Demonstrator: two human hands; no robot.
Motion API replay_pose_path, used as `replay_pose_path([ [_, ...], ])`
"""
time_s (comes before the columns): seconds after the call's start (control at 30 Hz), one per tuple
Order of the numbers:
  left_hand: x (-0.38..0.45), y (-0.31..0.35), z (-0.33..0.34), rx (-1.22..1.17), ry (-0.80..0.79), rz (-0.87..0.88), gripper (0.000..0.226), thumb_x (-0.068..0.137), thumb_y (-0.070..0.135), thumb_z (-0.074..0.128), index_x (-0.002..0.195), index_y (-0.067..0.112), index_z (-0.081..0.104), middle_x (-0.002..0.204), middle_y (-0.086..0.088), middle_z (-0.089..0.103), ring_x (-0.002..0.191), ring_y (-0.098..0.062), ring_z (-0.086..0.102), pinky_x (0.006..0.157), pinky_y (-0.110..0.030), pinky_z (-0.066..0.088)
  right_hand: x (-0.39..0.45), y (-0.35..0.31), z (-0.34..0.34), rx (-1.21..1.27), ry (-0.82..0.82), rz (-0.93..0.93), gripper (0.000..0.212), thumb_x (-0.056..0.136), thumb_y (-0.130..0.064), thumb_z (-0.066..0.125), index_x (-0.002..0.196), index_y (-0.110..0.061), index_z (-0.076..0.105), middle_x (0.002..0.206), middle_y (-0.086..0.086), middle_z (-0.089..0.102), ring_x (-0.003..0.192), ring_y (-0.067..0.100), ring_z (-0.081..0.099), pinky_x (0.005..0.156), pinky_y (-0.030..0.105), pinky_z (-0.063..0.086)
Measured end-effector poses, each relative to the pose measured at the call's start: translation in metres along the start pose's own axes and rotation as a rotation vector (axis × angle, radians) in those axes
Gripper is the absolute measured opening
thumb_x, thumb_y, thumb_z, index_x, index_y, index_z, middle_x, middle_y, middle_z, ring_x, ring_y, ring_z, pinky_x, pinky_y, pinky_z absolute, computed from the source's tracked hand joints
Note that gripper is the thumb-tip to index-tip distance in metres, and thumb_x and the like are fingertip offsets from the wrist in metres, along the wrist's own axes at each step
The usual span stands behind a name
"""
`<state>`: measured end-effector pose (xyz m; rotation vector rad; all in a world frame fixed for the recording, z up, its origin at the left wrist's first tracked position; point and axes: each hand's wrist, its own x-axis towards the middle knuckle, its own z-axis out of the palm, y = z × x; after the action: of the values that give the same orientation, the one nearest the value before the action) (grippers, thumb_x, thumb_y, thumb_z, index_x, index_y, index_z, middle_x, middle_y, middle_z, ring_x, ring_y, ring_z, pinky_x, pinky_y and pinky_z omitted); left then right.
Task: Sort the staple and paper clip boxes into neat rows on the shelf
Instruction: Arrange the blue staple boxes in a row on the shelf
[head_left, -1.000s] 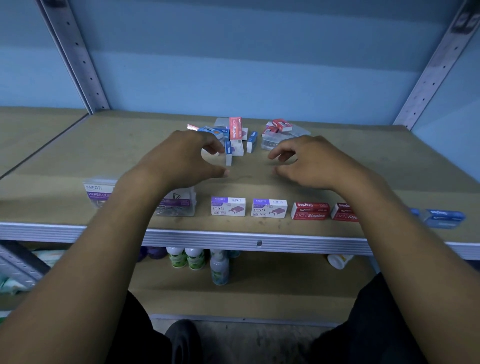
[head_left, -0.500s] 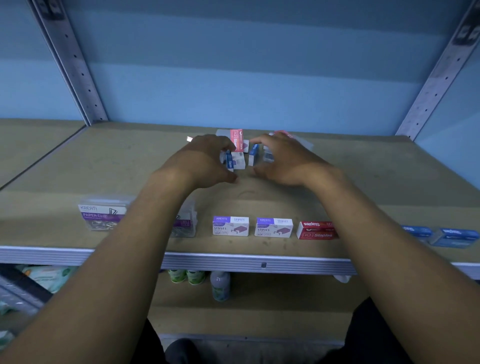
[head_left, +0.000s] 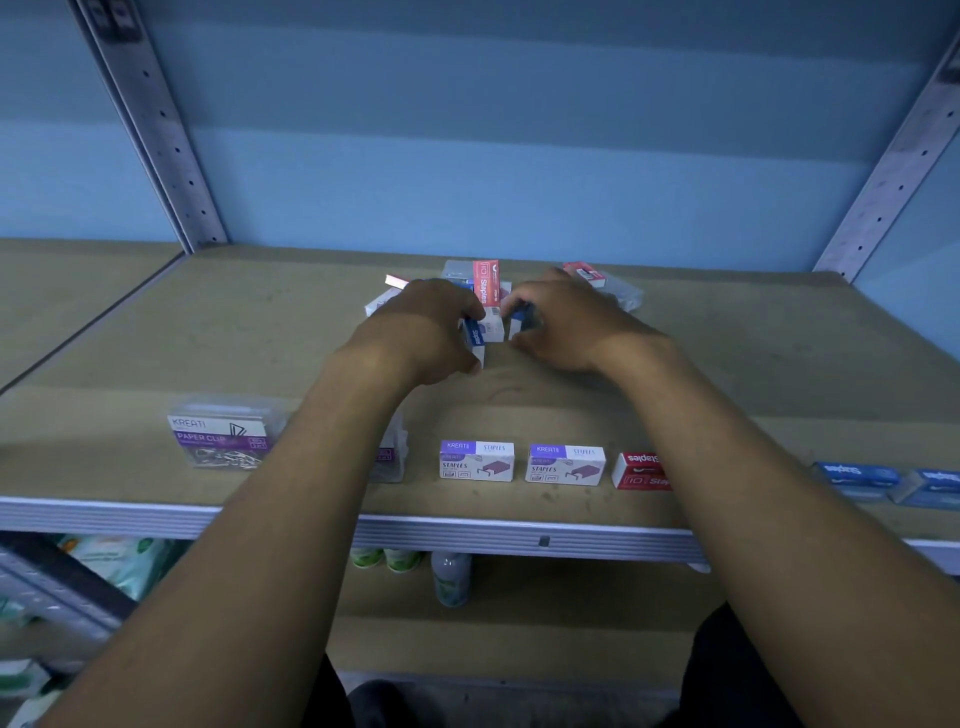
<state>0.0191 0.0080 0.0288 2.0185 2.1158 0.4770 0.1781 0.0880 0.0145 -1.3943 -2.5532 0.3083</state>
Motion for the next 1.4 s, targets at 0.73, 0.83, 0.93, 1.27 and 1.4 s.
replay_pose_path([
  [0.73, -0.016, 0.008, -0.002, -0.179, 0.036, -0.133, 0.043, 0.063, 0.047, 0.086, 0.099, 0.029, 0.072, 0.101, 0.008, 0.061, 0.085, -0.009, 0.055, 0.058, -0.016, 0.037, -0.038, -0.011, -0.039, 0.178, -0.020, 0.013, 0.018, 0.077, -0.034, 0.086, 0.092, -0.031, 0.076, 0.079, -0.012, 0.063, 0.067, 0.000, 0.057, 0.061, 0.016, 0.041],
  [0.83, -0.017, 0.010, 0.000, -0.170, 0.024, -0.154, 0.042, 0.066, 0.044, 0.086, 0.100, 0.023, 0.072, 0.096, 0.006, 0.061, 0.084, -0.011, 0.055, 0.060, -0.017, 0.039, -0.042, -0.007, -0.038, 0.168, -0.075, 0.030, 0.012, 0.085, -0.025, 0.080, 0.096, -0.030, 0.076, 0.080, -0.007, 0.067, 0.062, 0.005, 0.061, 0.068, 0.022, 0.047],
  [0.93, -0.019, 0.011, 0.001, -0.159, 0.011, -0.152, 0.042, 0.068, 0.044, 0.085, 0.101, 0.022, 0.071, 0.099, 0.005, 0.060, 0.087, -0.012, 0.053, 0.058, -0.015, 0.037, -0.046, -0.003, -0.037, 0.135, -0.105, 0.051, 0.015, 0.091, -0.021, 0.073, 0.102, -0.029, 0.077, 0.076, -0.011, 0.067, 0.064, 0.008, 0.065, 0.076, 0.025, 0.050],
  [1.27, -0.024, 0.010, -0.002, -0.114, -0.018, -0.121, 0.036, 0.064, 0.039, 0.089, 0.093, 0.022, 0.075, 0.085, 0.008, 0.060, 0.074, -0.007, 0.050, 0.054, -0.019, 0.036, -0.054, 0.002, -0.039, 0.221, -0.136, 0.073, 0.020, 0.087, -0.011, 0.075, 0.100, -0.026, 0.079, 0.079, -0.005, 0.072, 0.064, 0.011, 0.068, 0.076, 0.026, 0.055],
  [1.4, -0.030, 0.005, -0.008, -0.122, -0.047, -0.104, 0.033, 0.063, 0.039, 0.090, 0.089, 0.025, 0.076, 0.084, 0.011, 0.062, 0.077, -0.004, 0.055, 0.059, -0.020, 0.041, -0.058, 0.001, -0.041, 0.219, -0.155, 0.074, 0.019, 0.079, -0.013, 0.083, 0.089, -0.028, 0.078, 0.078, -0.008, 0.073, 0.063, 0.007, 0.065, 0.070, 0.024, 0.052],
])
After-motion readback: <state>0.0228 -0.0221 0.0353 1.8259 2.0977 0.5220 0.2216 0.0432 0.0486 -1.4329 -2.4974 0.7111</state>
